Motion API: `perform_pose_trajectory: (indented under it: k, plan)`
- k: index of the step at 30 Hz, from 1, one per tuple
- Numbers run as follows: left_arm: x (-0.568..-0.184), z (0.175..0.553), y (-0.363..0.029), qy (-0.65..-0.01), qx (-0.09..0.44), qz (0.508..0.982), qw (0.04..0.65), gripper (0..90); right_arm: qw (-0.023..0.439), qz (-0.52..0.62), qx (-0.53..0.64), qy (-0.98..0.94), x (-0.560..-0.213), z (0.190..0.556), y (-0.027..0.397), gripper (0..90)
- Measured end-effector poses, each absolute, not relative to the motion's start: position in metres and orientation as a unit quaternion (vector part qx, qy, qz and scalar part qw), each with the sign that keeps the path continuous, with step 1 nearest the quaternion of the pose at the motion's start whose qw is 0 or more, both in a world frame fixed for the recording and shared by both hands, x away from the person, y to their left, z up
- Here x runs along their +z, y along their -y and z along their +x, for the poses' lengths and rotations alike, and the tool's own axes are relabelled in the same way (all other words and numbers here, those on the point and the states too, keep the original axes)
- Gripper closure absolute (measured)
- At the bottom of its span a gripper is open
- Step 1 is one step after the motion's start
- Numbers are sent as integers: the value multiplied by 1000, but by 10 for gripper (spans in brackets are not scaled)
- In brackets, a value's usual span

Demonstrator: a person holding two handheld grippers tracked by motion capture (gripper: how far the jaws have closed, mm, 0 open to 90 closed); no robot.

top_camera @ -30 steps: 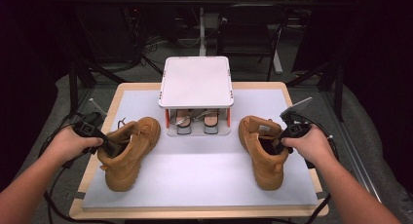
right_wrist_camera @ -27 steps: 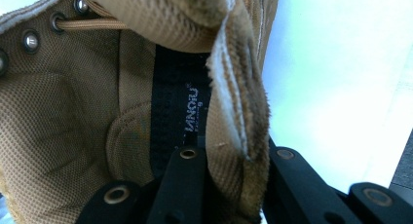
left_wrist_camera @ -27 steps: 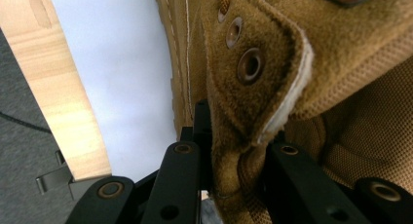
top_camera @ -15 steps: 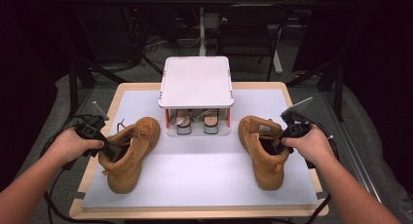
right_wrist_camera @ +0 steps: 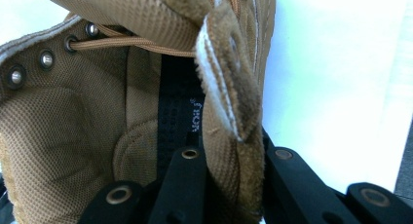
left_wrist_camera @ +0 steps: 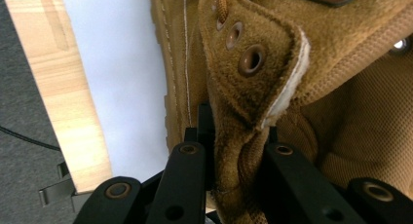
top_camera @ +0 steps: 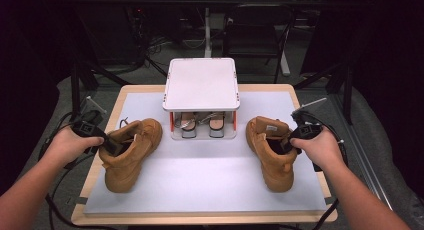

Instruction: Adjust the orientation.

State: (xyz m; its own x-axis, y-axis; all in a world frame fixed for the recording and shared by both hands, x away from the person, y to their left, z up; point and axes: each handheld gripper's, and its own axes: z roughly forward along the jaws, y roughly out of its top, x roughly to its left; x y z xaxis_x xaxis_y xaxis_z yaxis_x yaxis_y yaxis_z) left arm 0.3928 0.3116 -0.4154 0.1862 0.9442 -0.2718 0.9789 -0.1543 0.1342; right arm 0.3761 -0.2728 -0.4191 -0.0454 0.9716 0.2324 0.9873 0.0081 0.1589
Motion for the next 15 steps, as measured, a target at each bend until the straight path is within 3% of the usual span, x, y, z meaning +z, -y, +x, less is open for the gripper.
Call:
perform_pose_trajectory:
  k: [15]
  plan:
    - [-384,394,-323,-644,-34,742,185,834,15,-703,-162,693,-395,376,279,838]
